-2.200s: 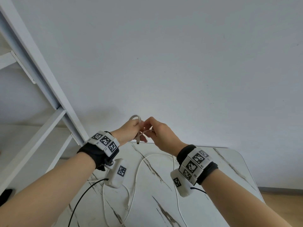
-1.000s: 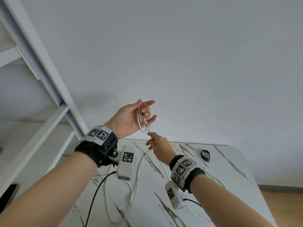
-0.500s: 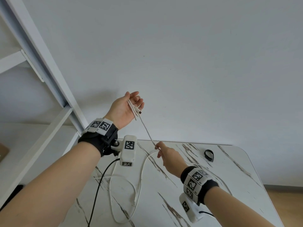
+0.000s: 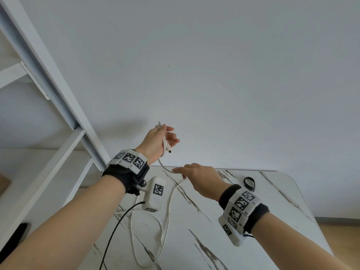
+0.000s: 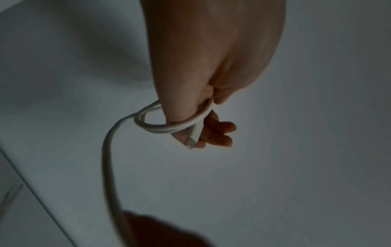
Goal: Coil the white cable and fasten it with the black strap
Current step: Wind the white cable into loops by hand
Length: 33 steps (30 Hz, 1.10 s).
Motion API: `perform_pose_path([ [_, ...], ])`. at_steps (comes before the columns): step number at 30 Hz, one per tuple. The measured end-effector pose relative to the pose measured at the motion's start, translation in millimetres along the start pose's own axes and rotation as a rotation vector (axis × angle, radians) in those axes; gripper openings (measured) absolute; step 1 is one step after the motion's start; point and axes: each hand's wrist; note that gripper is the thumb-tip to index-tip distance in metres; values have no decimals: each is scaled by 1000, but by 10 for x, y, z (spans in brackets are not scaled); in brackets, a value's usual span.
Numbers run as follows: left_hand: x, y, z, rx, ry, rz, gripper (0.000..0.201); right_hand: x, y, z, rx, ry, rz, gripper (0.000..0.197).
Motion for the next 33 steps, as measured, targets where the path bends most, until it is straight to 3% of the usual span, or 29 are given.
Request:
perform_pose_path([
  [9, -85, 223, 66, 510, 99, 105, 28, 68, 24, 216, 124, -162, 75, 27],
  [17, -127, 228, 61, 192, 57, 138, 31, 123, 99, 317, 307, -154, 64, 25],
  [23, -172, 234, 128, 290, 159, 219, 40, 128, 108, 386, 410, -261, -23, 12],
  [28, -270, 277, 133, 446, 200, 348, 37, 161, 39, 461, 388, -400, 10, 7],
  [33, -336, 225, 110, 432, 238, 435, 29, 230, -40, 519, 394, -401, 3, 11],
])
Point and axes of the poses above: each hand's wrist, its own x-axis towards the middle knuckle, its own z-axis out of the back of the hand, y = z × x, and after that the axes turned 1 degree about x, right-handed
